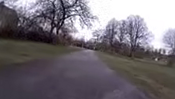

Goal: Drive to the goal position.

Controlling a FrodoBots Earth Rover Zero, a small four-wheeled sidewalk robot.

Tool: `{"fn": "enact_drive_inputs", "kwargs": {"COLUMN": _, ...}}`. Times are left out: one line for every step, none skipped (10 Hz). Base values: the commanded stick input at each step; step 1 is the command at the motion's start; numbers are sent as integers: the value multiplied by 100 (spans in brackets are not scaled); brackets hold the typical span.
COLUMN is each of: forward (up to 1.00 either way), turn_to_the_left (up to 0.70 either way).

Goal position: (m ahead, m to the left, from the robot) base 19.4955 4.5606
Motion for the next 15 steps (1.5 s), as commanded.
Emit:
{"fn": "enact_drive_inputs", "kwargs": {"forward": 100, "turn_to_the_left": 0}}
{"fn": "enact_drive_inputs", "kwargs": {"forward": 100, "turn_to_the_left": 0}}
{"fn": "enact_drive_inputs", "kwargs": {"forward": 100, "turn_to_the_left": 0}}
{"fn": "enact_drive_inputs", "kwargs": {"forward": 100, "turn_to_the_left": -18}}
{"fn": "enact_drive_inputs", "kwargs": {"forward": 100, "turn_to_the_left": -40}}
{"fn": "enact_drive_inputs", "kwargs": {"forward": 100, "turn_to_the_left": -40}}
{"fn": "enact_drive_inputs", "kwargs": {"forward": 100, "turn_to_the_left": -40}}
{"fn": "enact_drive_inputs", "kwargs": {"forward": 100, "turn_to_the_left": -40}}
{"fn": "enact_drive_inputs", "kwargs": {"forward": 100, "turn_to_the_left": -25}}
{"fn": "enact_drive_inputs", "kwargs": {"forward": 100, "turn_to_the_left": 0}}
{"fn": "enact_drive_inputs", "kwargs": {"forward": 100, "turn_to_the_left": 0}}
{"fn": "enact_drive_inputs", "kwargs": {"forward": 100, "turn_to_the_left": 0}}
{"fn": "enact_drive_inputs", "kwargs": {"forward": 100, "turn_to_the_left": 0}}
{"fn": "enact_drive_inputs", "kwargs": {"forward": 100, "turn_to_the_left": 0}}
{"fn": "enact_drive_inputs", "kwargs": {"forward": 100, "turn_to_the_left": 0}}
